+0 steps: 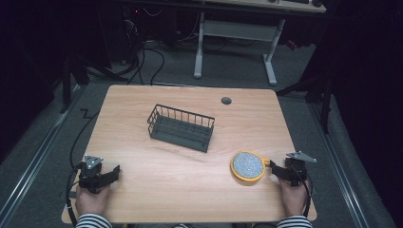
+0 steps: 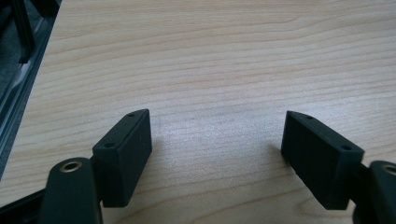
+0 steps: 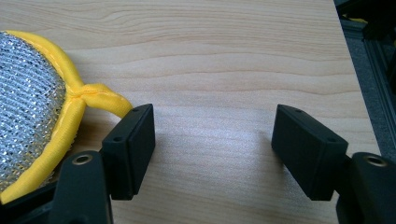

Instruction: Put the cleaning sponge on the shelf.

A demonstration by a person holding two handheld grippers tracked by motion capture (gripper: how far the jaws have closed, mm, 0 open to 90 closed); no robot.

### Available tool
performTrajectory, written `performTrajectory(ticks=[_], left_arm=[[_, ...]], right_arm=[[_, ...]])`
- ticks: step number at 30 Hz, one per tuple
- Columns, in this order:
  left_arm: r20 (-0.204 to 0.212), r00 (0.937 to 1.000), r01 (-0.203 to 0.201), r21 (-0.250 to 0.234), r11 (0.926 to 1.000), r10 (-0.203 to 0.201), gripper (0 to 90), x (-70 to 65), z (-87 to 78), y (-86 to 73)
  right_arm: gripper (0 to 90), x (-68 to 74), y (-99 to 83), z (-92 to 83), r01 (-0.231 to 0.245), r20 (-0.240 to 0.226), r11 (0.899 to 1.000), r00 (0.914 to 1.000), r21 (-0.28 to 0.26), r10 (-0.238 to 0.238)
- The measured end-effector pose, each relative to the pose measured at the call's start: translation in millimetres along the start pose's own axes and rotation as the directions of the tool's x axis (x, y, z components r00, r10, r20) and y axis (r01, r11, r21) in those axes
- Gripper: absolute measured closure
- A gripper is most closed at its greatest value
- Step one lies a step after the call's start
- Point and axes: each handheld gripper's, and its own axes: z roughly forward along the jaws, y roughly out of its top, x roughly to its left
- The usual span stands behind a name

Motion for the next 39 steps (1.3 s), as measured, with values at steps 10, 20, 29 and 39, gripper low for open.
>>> performTrajectory(ticks=[10,20,29,39], left_arm=[[0.022,0.9996,-0.020,0.003,0.9998,0.020,20.9,-2.3,0.1,0.2],[0.037,0.9993,0.009,-0.008,0.9999,-0.008,25.2,-2.7,-1.2,-0.6],[0.048,0.9982,0.036,-0.015,0.9992,-0.036,31.5,-4.1,-4.5,3.1],[0.150,0.9834,0.097,0.048,0.9942,-0.103,38.2,-4.1,-8.2,18.7]], right_arm=[[30.4,0.1,-0.5,-0.6,-0.003,0.001,1.000,1.0000,0.000,0.003],[30.4,0.4,-0.8,-1.1,-0.003,0.003,1.000,1.0000,0.003,0.003],[30.4,0.4,-0.8,-1.2,-0.003,0.003,1.000,1.0000,0.003,0.003],[30.4,0.3,-0.9,-1.2,-0.004,0.003,1.000,1.0000,0.002,0.004]])
